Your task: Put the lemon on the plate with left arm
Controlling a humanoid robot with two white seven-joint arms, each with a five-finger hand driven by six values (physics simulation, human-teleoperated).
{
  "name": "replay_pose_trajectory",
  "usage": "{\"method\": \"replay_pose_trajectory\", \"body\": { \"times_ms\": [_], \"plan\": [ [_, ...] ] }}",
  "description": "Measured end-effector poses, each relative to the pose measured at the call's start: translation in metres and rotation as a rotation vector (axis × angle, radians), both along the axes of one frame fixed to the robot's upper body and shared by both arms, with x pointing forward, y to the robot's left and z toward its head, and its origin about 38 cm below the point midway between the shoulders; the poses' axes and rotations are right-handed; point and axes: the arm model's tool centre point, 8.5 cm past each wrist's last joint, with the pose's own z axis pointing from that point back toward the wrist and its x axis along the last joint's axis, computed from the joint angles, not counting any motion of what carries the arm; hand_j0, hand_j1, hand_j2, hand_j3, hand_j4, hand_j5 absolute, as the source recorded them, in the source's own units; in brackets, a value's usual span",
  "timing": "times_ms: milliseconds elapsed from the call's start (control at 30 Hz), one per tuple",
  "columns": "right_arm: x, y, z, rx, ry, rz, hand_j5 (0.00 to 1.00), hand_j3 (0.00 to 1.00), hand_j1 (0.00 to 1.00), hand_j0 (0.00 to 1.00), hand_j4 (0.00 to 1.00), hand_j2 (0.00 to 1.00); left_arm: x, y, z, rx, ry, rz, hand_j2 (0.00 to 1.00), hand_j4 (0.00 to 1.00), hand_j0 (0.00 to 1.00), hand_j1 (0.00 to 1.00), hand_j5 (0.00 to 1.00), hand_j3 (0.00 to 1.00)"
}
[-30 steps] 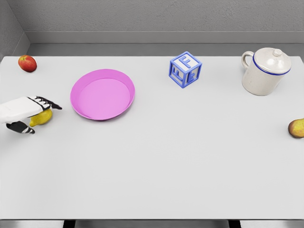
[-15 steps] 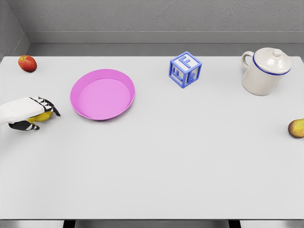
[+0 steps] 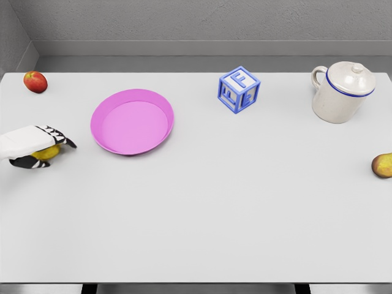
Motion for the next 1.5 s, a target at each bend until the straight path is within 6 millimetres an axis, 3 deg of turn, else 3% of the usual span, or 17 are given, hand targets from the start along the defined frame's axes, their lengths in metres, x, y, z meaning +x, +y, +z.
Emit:
{"method": "replay_pose_trajectory", "body": {
  "times_ms": [133, 333, 500, 800, 1100, 1500],
  "plan": [
    [0.0, 0.0, 0.0, 0.0, 0.0, 0.0, 1.0, 1.0, 1.0, 1.0, 1.0, 1.0, 0.003, 0.009, 0.002, 0.002, -0.001, 0.027, 0.86, 0.86, 0.86, 0.86, 0.86, 0.86],
    [0.0, 0.0, 0.0, 0.0, 0.0, 0.0, 1.0, 1.0, 1.0, 1.0, 1.0, 1.0, 0.003, 0.014, -0.002, 0.008, 0.015, 0.043, 0.55, 0.55, 0.55, 0.55, 0.55, 0.55],
    [0.0, 0.0, 0.0, 0.0, 0.0, 0.0, 1.0, 1.0, 1.0, 1.0, 1.0, 1.0, 0.003, 0.017, -0.001, 0.016, 0.017, 0.047, 0.48, 0.48, 0.48, 0.48, 0.48, 0.48],
    [0.0, 0.0, 0.0, 0.0, 0.0, 0.0, 1.0, 1.0, 1.0, 1.0, 1.0, 1.0, 0.008, 0.015, 0.01, 0.01, 0.006, 0.041, 0.47, 0.47, 0.47, 0.47, 0.47, 0.47],
    [0.0, 0.0, 0.0, 0.0, 0.0, 0.0, 1.0, 1.0, 1.0, 1.0, 1.0, 1.0, 0.02, 0.004, 0.034, -0.003, -0.055, 0.015, 0.46, 0.46, 0.46, 0.46, 0.46, 0.46],
    [0.0, 0.0, 0.0, 0.0, 0.0, 0.0, 1.0, 1.0, 1.0, 1.0, 1.0, 1.0, 0.027, -0.038, 0.043, -0.049, -0.105, -0.082, 0.46, 0.46, 0.46, 0.46, 0.46, 0.46]
  ]
}}
